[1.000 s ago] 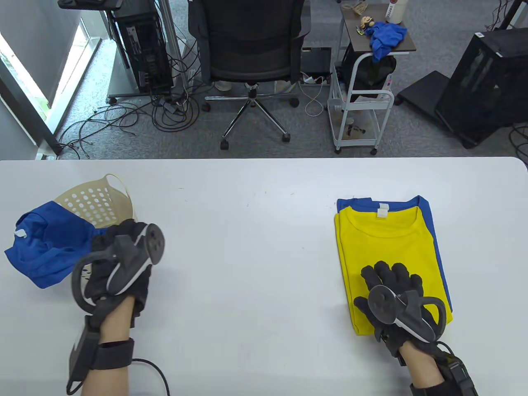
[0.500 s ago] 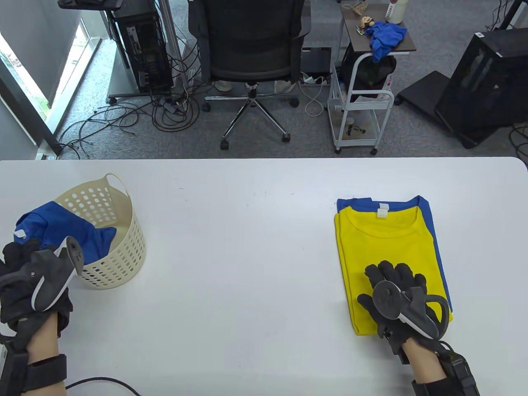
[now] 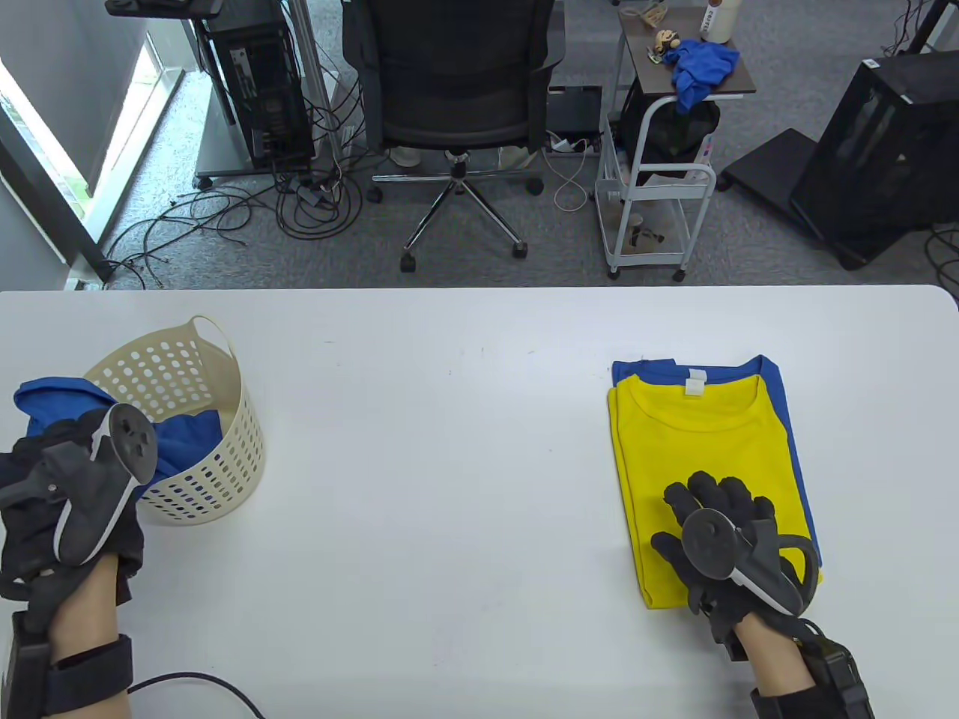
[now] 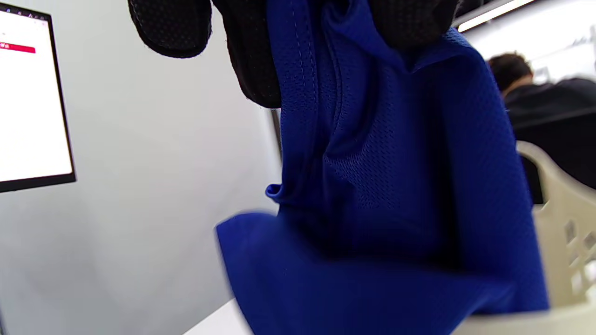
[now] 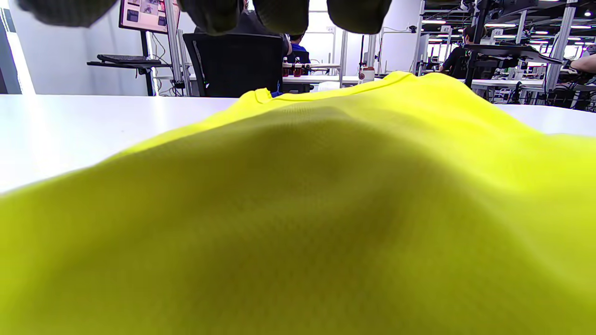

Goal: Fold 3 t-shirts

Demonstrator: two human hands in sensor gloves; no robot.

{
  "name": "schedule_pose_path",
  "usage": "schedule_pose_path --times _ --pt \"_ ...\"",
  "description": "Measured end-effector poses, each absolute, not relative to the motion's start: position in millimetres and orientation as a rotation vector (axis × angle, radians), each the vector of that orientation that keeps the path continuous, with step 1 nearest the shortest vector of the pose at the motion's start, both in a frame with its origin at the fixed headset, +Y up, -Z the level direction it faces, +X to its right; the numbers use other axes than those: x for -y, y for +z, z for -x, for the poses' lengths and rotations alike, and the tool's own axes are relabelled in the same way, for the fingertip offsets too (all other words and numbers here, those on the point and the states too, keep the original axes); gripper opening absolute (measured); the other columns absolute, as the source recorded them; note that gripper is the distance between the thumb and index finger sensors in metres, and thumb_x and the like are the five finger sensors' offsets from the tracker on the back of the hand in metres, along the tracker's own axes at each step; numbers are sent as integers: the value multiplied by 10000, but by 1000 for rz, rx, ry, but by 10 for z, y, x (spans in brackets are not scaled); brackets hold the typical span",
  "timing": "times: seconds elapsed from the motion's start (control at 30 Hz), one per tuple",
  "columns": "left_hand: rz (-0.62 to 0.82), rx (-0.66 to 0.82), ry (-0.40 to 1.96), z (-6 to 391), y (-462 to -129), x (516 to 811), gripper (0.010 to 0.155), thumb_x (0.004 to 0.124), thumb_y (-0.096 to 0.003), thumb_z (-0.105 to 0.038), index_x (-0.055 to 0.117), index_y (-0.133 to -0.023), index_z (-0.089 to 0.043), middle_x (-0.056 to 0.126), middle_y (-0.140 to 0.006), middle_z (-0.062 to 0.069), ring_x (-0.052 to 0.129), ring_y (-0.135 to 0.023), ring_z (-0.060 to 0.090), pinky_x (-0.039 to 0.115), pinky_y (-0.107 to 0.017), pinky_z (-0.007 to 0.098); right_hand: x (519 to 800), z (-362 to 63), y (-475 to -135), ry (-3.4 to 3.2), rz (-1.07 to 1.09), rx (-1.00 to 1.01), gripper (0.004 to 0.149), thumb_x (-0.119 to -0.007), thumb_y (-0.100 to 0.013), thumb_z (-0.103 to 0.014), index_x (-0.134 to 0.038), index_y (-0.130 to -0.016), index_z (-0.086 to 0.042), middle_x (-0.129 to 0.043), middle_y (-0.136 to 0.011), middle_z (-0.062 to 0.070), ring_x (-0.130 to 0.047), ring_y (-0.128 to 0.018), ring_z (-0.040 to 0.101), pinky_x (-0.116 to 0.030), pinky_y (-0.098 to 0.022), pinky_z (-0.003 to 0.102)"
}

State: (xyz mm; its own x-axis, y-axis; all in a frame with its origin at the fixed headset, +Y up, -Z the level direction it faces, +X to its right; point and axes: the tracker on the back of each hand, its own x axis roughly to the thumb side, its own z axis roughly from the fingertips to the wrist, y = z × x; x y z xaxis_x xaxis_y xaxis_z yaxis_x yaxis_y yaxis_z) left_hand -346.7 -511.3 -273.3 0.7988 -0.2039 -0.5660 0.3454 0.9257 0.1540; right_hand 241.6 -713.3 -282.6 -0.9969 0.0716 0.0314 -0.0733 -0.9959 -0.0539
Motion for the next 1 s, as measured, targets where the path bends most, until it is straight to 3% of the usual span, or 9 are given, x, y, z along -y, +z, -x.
schedule_pose_path --times 0.33,0.47,0.73,0.93,1.0 --pt "-403 -372 -284 2390 -2606 4483 411 655 -459 -427 687 -869 -449 883 -741 -113 890 -732 118 709 -708 473 7052 -2441 -2780 3043 -56 165 659 -706 -407 -549 -563 -995 -290 -463 -1146 78 -476 -1053 495 -400 -721 736" --pt "-463 -239 -278 1765 -2555 4325 412 651 -462 -428 685 -872 -449 881 -743 -113 889 -732 116 709 -709 472 7043 -2453 -2776 3039 -54 176 659 -706 -408 -549 -565 -996 -286 -462 -1147 79 -476 -1052 496 -400 -720 736" --pt "-532 40 -231 665 -2465 4310 410 642 -462 -435 679 -869 -465 878 -745 -126 890 -735 103 714 -712 466 7010 -2487 -2749 3016 -59 205 654 -706 -409 -547 -572 -991 -281 -441 -1148 92 -463 -1050 503 -400 -718 736" --pt "-455 240 -78 -95 -2402 4482 413 646 -466 -446 676 -877 -467 884 -744 -129 897 -731 101 721 -706 464 7010 -2483 -2746 3025 -59 191 656 -706 -409 -547 -571 -992 -277 -436 -1149 95 -460 -1049 505 -398 -717 737" --pt "-409 234 -121 -298 -2460 4605 411 658 -464 -452 684 -874 -470 892 -739 -131 902 -728 99 724 -705 461 7010 -2484 -2737 3024 -64 193 656 -705 -408 -548 -572 -990 -276 -438 -1146 97 -463 -1046 506 -400 -715 737"
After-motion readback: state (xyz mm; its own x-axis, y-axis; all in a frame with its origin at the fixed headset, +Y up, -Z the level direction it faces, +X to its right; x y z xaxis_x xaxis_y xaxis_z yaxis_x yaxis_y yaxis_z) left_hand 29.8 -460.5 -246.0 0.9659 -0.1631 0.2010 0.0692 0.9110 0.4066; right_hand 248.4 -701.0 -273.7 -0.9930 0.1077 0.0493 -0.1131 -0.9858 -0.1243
